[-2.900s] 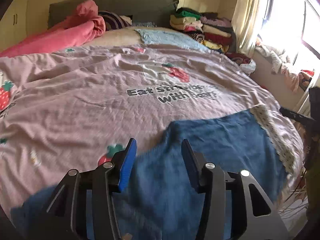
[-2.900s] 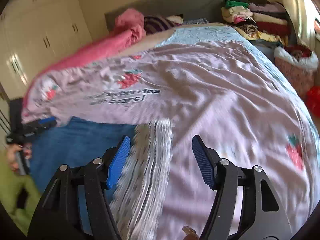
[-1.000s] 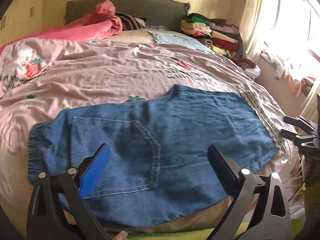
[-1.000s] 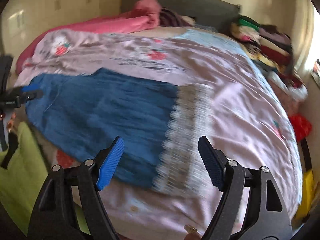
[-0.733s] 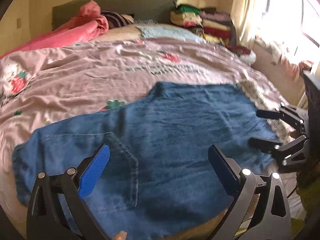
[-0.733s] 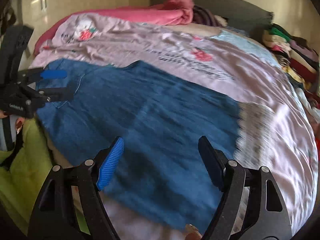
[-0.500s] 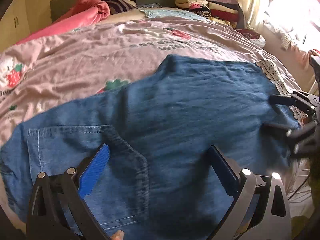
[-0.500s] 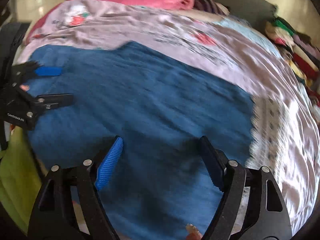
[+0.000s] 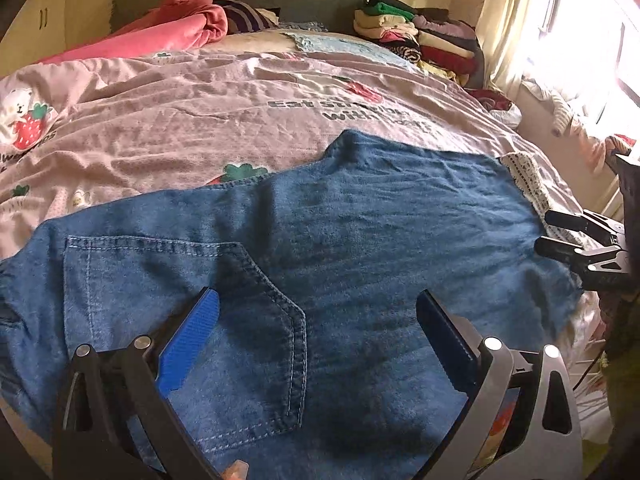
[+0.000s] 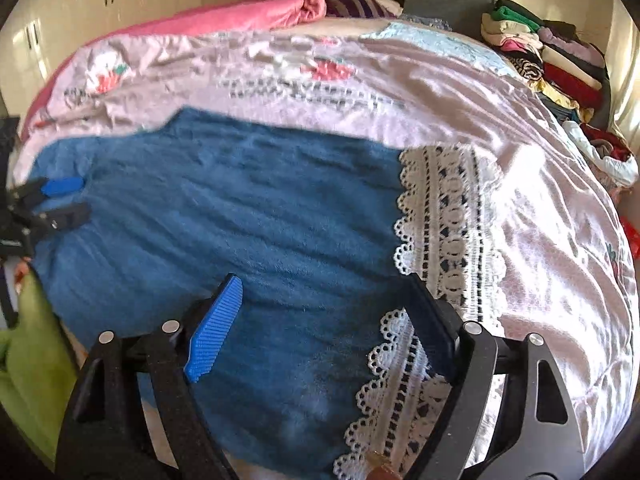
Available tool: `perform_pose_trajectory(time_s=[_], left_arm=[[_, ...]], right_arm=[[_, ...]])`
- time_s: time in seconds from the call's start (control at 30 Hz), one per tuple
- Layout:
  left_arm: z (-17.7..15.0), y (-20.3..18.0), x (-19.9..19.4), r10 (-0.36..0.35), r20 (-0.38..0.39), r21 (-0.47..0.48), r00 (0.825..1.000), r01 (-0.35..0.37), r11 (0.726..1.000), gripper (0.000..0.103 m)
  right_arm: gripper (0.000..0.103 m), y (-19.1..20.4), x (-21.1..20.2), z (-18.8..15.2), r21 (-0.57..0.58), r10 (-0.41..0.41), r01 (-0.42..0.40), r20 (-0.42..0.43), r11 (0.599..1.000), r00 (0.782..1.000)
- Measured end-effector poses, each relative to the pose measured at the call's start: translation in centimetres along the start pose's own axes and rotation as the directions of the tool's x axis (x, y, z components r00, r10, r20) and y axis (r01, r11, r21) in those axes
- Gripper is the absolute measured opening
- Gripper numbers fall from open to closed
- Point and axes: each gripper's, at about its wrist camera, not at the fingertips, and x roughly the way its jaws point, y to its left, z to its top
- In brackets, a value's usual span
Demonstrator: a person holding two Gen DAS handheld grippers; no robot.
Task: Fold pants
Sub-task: 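Smooth the folded pants with both open tools and withdraw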
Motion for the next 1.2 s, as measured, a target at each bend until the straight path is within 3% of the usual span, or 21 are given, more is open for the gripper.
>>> perform_pose_trajectory(time_s=[0.17,0.3,0.6,1.2], left_arm=[[0.1,0.0,-1.4,0.003,0.019,-0.011,1.000,-0.003,1.000,0.098],[0.3,-0.9,-2.5,0.035,0.038,0.025,0.999,-0.036,0.999,0.098],[1.7,-3.6,-5.5,-0.003,0.092,0.078,0.996,-0.004,0.997,0.098],[4.9,-9.0,-6.3,-0.065,0.105,0.193,0.992,0.043,0.980,0.098]], right_arm=[[0.081,-1.1,-2.3,0.3,0.069,0.026,-0.029,0.042,0.997,0.999],[0.085,-1.7,-4.1,0.0,0.081,-0.002,-0.003,0.067,0.997,0.998],[0.088,-4.7,-8.9,-1.6,0.137,-0.069,0.052,0.125,0.989,0.990],[0.090,-6.0,-11.6,-3.4,0.179,-0.101,0.069,0.172,0.981,0.980]])
